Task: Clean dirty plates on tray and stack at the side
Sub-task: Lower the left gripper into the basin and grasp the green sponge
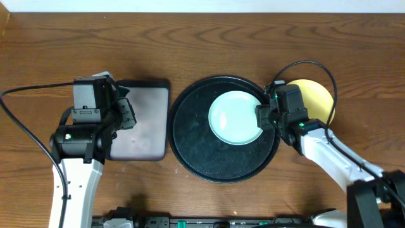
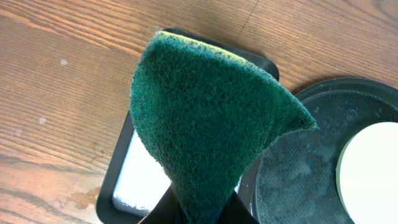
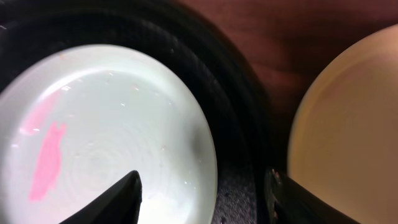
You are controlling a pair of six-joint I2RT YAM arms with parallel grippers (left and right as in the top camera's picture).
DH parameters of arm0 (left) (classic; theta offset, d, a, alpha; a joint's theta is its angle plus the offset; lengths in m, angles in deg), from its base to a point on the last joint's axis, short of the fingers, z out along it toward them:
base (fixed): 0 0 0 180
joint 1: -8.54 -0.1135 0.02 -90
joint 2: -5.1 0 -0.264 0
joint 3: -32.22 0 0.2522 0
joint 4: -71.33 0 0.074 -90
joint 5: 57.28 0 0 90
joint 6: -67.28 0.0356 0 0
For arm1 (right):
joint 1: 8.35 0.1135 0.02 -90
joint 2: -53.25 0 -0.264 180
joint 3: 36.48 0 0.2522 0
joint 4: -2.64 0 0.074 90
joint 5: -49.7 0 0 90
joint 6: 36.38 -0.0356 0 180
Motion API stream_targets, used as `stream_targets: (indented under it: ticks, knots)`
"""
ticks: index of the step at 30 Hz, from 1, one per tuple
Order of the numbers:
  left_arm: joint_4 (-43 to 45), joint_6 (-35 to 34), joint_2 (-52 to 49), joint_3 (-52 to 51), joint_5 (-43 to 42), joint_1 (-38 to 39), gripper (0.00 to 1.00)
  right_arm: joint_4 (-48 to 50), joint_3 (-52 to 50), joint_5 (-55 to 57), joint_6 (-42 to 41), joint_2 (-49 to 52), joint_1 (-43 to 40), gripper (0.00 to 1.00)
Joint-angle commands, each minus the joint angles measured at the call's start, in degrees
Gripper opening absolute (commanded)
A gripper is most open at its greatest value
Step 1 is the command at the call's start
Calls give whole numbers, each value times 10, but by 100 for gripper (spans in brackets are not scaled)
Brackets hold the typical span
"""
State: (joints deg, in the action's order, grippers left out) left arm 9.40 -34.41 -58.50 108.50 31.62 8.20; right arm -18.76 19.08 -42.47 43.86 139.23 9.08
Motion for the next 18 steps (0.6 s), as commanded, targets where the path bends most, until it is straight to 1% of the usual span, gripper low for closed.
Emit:
stream_targets:
  ticks: [1, 9, 18]
  knots:
    - [5, 12, 3, 15, 6, -3, 7, -10, -2, -2, 27, -33, -2, 62]
    - [9, 12, -10, 15, 18, -3, 7, -14, -2, -2, 33, -39, -2, 65]
    - [32, 12, -70, 15, 18, -3, 7, -14, -2, -2, 32, -39, -2, 67]
